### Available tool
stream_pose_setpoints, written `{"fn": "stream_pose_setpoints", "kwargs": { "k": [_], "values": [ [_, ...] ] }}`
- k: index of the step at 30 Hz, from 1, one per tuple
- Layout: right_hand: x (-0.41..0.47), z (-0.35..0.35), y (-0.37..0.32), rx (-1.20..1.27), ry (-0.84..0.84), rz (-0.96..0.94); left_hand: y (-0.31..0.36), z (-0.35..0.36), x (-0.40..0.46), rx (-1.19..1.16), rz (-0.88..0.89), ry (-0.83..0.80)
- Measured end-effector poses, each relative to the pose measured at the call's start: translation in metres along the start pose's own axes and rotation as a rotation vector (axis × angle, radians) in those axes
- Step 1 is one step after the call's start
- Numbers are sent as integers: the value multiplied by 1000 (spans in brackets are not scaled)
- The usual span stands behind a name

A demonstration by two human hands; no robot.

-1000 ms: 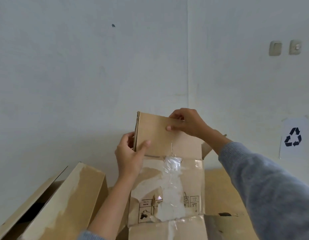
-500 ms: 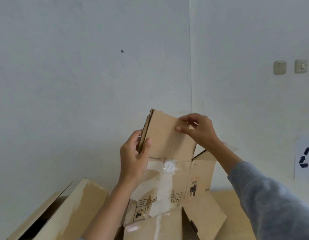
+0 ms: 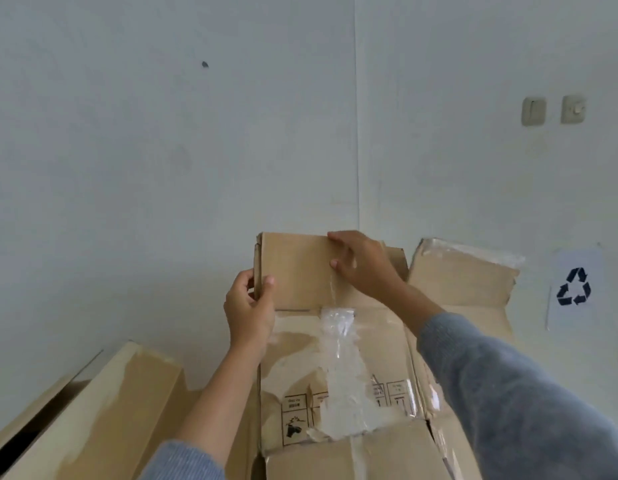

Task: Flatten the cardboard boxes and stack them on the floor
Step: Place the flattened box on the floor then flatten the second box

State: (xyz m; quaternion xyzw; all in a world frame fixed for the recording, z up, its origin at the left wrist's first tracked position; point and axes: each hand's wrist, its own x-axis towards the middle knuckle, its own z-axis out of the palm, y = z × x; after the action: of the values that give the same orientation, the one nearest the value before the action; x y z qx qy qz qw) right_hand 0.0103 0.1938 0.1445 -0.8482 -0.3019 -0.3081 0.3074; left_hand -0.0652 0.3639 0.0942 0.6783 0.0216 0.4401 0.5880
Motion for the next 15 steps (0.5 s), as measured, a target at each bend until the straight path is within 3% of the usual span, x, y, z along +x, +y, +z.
{"fn": "stream_pose_setpoints", "kwargs": {
  "k": [3,6,15],
  "values": [
    [-35,54,17,20,-234,72,-61,-9,-5,177,-159,37],
    [-73,101,33,30,-353,160,-116,-25,-14,278,-281,47],
    [-106,190,61,8,-385,196,-211,-46,-5,363,-472,185]
  ]
}}
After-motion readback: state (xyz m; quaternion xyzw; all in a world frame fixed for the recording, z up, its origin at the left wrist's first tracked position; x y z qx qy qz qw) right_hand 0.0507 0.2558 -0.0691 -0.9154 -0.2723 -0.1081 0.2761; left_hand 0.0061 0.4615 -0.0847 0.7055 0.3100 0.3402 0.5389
